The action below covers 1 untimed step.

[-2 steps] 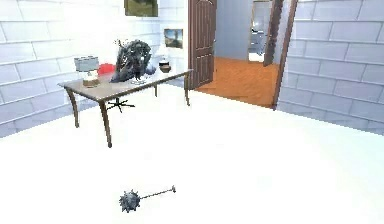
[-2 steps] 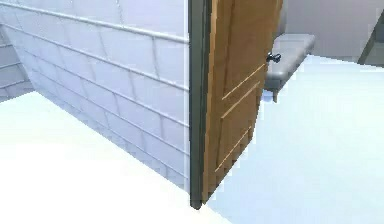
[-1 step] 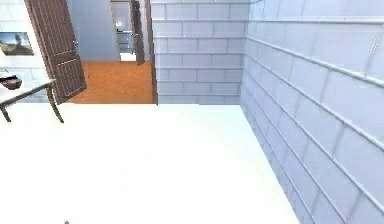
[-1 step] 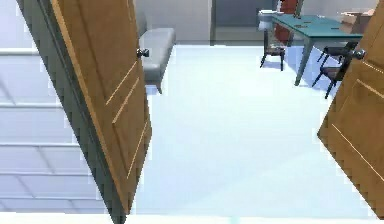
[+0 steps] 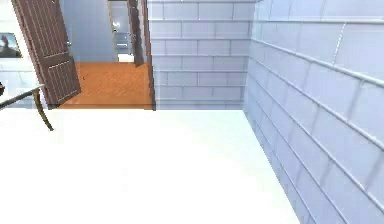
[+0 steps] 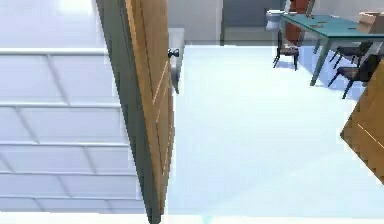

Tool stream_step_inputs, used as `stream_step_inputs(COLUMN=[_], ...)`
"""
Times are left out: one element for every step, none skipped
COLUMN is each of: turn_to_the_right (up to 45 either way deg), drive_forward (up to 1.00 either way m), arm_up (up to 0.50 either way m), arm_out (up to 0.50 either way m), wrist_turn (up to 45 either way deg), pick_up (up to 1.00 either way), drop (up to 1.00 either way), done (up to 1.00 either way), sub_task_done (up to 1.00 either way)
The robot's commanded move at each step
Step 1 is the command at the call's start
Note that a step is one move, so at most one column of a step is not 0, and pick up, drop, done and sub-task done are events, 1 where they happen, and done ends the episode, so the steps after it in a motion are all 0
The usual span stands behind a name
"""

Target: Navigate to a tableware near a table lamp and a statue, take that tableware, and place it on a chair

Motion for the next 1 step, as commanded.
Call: stream_step_inputs(turn_to_the_right=[-45.0], drive_forward=[0.00], arm_up=[0.00], arm_out=[0.00], wrist_turn=[0.0], pick_up=[0.00], drop=[0.00], done=[0.00], sub_task_done=[0.00])
